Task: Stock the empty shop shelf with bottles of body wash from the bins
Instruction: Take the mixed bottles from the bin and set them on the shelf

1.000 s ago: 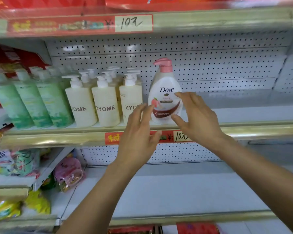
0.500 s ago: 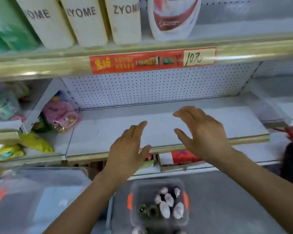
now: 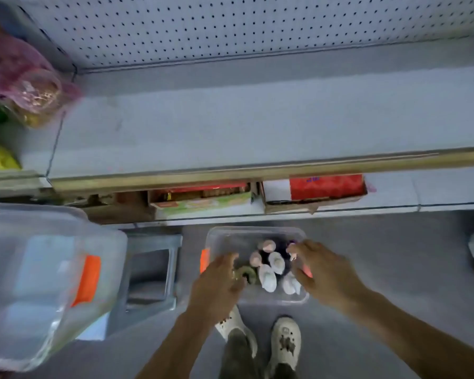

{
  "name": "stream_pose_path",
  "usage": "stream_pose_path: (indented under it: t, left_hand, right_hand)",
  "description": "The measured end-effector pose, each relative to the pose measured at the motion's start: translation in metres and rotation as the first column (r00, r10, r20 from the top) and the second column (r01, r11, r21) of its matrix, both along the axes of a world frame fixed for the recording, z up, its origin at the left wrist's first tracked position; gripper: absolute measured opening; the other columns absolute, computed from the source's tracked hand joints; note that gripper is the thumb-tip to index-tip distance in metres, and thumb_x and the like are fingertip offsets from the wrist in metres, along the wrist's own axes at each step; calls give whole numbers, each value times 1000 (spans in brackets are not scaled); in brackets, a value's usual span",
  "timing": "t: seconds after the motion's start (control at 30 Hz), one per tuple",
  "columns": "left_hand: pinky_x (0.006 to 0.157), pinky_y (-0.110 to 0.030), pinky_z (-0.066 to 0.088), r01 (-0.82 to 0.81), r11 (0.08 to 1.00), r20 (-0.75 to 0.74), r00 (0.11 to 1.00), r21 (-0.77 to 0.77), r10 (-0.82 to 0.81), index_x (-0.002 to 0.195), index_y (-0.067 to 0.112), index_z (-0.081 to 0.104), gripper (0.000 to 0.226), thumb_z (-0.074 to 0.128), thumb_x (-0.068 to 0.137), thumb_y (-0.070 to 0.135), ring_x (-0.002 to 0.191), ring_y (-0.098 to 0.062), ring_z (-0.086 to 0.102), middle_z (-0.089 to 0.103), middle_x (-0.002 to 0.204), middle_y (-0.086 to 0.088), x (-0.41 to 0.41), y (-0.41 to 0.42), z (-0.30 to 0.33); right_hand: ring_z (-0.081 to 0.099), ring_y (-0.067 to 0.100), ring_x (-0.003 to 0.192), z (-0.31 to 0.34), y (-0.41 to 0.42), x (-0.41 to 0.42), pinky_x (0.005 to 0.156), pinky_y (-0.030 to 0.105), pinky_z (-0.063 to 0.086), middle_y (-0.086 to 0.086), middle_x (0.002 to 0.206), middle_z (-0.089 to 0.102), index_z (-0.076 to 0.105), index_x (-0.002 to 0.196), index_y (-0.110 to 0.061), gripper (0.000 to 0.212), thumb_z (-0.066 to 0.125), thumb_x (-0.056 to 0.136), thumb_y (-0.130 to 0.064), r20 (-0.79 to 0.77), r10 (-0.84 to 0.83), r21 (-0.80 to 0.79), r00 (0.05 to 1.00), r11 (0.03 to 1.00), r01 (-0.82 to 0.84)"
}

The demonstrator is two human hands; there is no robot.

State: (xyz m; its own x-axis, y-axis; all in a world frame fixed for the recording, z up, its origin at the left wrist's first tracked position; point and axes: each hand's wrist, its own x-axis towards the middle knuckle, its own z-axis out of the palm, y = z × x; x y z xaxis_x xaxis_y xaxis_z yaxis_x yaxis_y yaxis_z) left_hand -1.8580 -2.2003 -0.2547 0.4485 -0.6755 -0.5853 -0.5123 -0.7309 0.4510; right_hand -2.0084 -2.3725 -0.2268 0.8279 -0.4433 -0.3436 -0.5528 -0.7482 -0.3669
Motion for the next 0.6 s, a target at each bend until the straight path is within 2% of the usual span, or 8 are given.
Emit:
stream_pose_path:
  t: [0.1,0.2,0.33,0.43,0.53,0.6]
  left_hand:
    - [98,-28,44,-60,997,-63,996,50,63,142,27,38,50,54,96,38,122,-13,53,52,137,6,-16,11,-59]
    - [100,-31,44,-92,990,-137,985,110,107,144,28,37,52,54,96,39,122,-13,52,51,138,7,-28,22,-118]
    - [99,-29,42,-87,981,-148,982,176,113,145,25,35,52,52,96,36,125,-14,50,47,142,3,-27,36,-200]
    - [101,-33,41,-72,972,-102,990,225,97,148,22,31,57,52,97,35,132,-18,43,40,145,0,-19,43,-261]
    - [100,-37,45,-42,968,-6,999,246,45,147,20,28,62,58,94,30,132,-21,39,34,146,-2,-9,49,-319]
    - [96,-35,49,5,967,66,998,253,-22,146,20,27,66,64,90,24,133,-21,34,29,148,-2,-3,51,-352]
  right_hand:
    - [52,13,117,-63,13,-9,82,32,50,-10,129,51,45,131,-31,36,46,95,-34,-158,21,109,987,994,-4]
    - [50,11,119,-126,30,-11,82,29,46,-11,134,49,44,134,-31,39,47,95,-33,-206,15,172,979,985,21]
    - [53,15,116,-208,55,-2,84,29,47,-4,129,52,45,133,-23,40,50,95,-33,-234,84,221,969,975,-31]
    - [52,20,117,-268,74,14,87,33,48,2,131,50,42,135,-17,43,52,95,-27,-251,214,231,944,960,-156]
    - [48,27,122,-329,92,32,90,37,46,11,139,45,39,140,-8,47,52,94,-15,-307,362,241,880,924,-296]
    - [56,30,113,-371,105,42,81,36,51,17,128,54,52,131,-4,50,65,85,-16,-316,441,134,840,897,-421]
